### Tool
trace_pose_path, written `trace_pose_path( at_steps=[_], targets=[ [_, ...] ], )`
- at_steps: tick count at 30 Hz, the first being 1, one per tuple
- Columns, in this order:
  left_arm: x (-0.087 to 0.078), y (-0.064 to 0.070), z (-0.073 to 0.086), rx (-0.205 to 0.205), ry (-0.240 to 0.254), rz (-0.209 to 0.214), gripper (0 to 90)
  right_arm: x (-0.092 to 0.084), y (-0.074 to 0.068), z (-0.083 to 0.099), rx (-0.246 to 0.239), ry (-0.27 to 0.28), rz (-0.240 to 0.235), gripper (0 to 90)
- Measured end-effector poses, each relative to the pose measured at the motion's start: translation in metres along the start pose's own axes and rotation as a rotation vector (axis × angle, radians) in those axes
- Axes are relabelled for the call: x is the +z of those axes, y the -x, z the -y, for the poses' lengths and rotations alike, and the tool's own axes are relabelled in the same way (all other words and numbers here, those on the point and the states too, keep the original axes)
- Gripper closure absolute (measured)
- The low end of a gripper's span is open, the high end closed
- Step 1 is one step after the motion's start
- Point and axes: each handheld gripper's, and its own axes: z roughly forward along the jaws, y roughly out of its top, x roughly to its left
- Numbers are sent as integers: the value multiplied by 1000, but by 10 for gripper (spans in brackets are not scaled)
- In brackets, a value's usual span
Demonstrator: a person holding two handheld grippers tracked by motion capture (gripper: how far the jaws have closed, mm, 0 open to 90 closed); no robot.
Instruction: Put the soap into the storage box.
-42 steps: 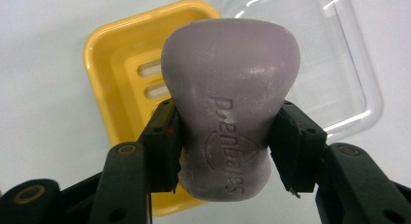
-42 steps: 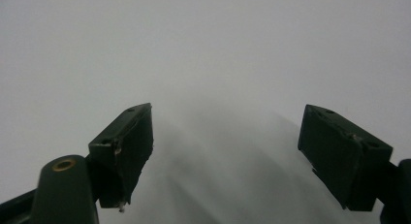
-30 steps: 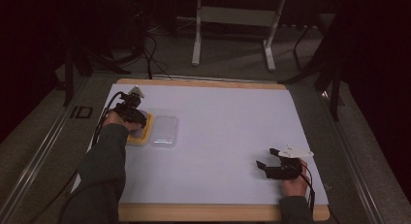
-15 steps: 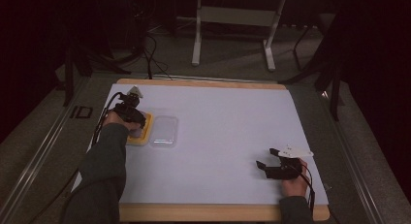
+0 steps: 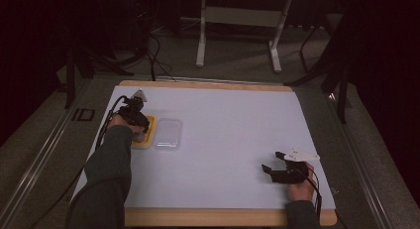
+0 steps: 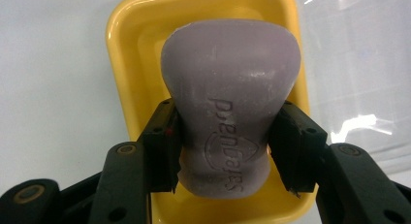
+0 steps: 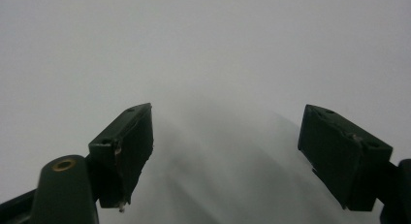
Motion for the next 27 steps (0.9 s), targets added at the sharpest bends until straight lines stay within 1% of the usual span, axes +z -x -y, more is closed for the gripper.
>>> trace_pose_path(
  at_steps=[2, 5, 9, 14, 19, 24, 26, 27],
  targets=[
    [1, 0, -1, -8, -5, -2, 498, 0, 0, 0, -1, 0, 1, 198],
    [3, 0, -1, -4, -8, 0, 498, 0, 0, 0, 0, 1, 1, 198],
    [8, -2, -2, -4, -25, -17, 496, 0, 0, 0, -1, 0, 2, 198],
    [13, -5, 0, -14, -34, -17, 494, 0, 0, 0, -1, 1, 2, 198],
    [12, -5, 0, -15, -29, -13, 486, 0, -1, 0, -1, 0, 3, 198],
    [11, -5, -1, -26, -17, -7, 451, 0, -1, 0, -1, 2, 3, 198],
    [11, -5, -1, -22, -20, 1, 445, 0, -1, 0, -2, 1, 3, 198],
    [11, -5, 0, -16, -20, -1, 445, 0, -1, 0, -2, 1, 3, 198]
  ],
)
